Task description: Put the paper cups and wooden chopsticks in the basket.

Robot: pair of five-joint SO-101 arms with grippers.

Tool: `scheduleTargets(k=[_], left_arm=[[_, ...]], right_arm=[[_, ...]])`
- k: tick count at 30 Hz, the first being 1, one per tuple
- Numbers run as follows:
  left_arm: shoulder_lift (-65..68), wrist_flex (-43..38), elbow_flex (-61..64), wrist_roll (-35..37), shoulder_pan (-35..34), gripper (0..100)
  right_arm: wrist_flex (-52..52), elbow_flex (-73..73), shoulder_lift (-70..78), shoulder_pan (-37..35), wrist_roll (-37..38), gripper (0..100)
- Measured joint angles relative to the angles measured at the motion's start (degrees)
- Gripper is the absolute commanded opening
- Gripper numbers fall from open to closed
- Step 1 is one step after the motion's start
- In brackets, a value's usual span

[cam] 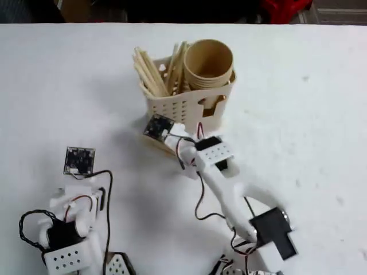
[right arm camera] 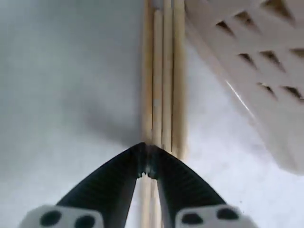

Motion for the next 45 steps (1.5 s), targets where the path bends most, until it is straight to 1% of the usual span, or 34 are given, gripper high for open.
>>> scheduleTargets(k=[4, 9, 13, 17, 22, 26, 31, 33, 35, 39, 43, 45], left_arm=[[0.00, 0.00, 0.00, 0.00, 0.00, 22], [0.00, 0.00, 0.00, 0.00, 0.00, 22], [0.00, 0.00, 0.00, 0.00, 0.00, 22], [0.00, 0.00, 0.00, 0.00, 0.00, 22], [0.00, 0.00, 0.00, 0.00, 0.00, 22], [0.00, 0.00, 0.00, 0.00, 0.00, 22], [0.00, 0.00, 0.00, 0.00, 0.00, 22], [0.00, 0.00, 0.00, 0.00, 0.00, 22], [0.00, 0.00, 0.00, 0.00, 0.00, 22], [0.00, 0.00, 0.00, 0.00, 0.00, 22], [0.00, 0.00, 0.00, 0.00, 0.00, 22], [0.00, 0.00, 0.00, 0.00, 0.00, 22]], right_arm=[[0.18, -0.70, 1.23, -0.35, 1.76, 1.7], [3.34, -0.88, 1.23, -3.69, 3.78, 1.7], [5.63, -1.14, 1.23, -6.33, 3.78, 1.7], [6.33, -1.23, 1.23, -7.12, 3.78, 1.7], [6.95, -0.53, -2.37, -7.21, 0.62, 1.8], [6.95, -0.53, -9.32, -4.48, -2.81, 2.1], [6.51, 1.32, -13.19, -1.32, -3.69, 13.0], [4.22, 1.41, -13.19, 0.44, -4.13, 14.7], [1.23, 1.41, -12.13, 2.90, -5.89, 13.5], [-4.57, 1.41, -7.65, 7.03, -8.09, 7.4], [-8.26, 1.41, -2.99, 6.68, -8.35, 5.1], [-8.53, 1.23, -2.02, 6.59, -8.44, 4.6]])
